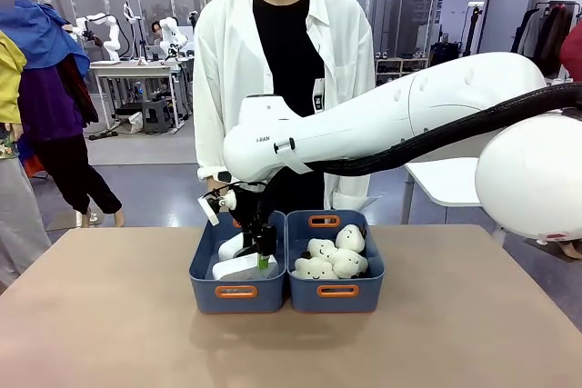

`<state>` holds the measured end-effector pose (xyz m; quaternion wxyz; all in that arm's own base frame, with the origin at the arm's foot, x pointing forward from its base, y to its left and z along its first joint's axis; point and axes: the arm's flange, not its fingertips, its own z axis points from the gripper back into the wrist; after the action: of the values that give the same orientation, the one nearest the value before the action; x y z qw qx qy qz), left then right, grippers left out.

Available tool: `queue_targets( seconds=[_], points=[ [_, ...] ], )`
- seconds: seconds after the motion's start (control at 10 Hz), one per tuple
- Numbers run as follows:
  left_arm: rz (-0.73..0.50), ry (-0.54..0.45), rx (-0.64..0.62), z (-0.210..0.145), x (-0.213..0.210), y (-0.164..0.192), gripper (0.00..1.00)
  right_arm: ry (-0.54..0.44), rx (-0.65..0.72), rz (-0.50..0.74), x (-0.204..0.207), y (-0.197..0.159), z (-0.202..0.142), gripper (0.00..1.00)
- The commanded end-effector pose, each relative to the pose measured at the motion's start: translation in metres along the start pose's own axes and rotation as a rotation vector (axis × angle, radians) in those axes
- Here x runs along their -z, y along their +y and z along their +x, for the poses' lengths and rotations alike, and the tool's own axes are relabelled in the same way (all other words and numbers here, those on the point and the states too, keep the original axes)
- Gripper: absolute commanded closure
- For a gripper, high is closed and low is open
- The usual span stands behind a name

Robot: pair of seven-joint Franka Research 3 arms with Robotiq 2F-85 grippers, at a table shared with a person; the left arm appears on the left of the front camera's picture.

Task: Sort the digital clocks into the basket.
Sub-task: Pick up the Digital clock from the table and place it into the empty Plastic storage basket.

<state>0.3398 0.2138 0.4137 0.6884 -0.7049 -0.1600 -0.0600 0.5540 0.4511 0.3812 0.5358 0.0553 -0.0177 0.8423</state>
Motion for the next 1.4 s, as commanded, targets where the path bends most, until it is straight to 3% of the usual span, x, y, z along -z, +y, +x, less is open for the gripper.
queue_targets(
  seconds=[0.0,0.6,0.8,1.0,1.1,1.3],
  points=[
    [0.009,0.007,0.004,-0.004,-0.001,-0.004,0.0,0.003,-0.006,0.0,-0.001,0.001,0.002,0.0],
    [0.009,0.007,0.004,-0.004,-0.001,-0.004,0.0,0.0,0.0,0.0,0.0,0.0,0.0,0.0],
    [0.009,0.007,0.004,-0.004,-0.001,-0.004,0.0,0.027,0.077,-0.126,-0.076,0.028,-0.013,0.0],
    [0.009,0.007,0.004,-0.004,-0.001,-0.004,0.0,-0.183,0.159,-0.133,-0.118,0.063,-0.04,0.0],
    [0.009,0.007,0.004,-0.004,-0.001,-0.004,0.0,-0.409,0.251,-0.09,-0.133,0.082,-0.073,0.0],
    [0.009,0.007,0.004,-0.004,-0.001,-0.004,0.0,-0.727,0.481,0.101,-0.146,0.127,-0.14,0.0]
  ],
)
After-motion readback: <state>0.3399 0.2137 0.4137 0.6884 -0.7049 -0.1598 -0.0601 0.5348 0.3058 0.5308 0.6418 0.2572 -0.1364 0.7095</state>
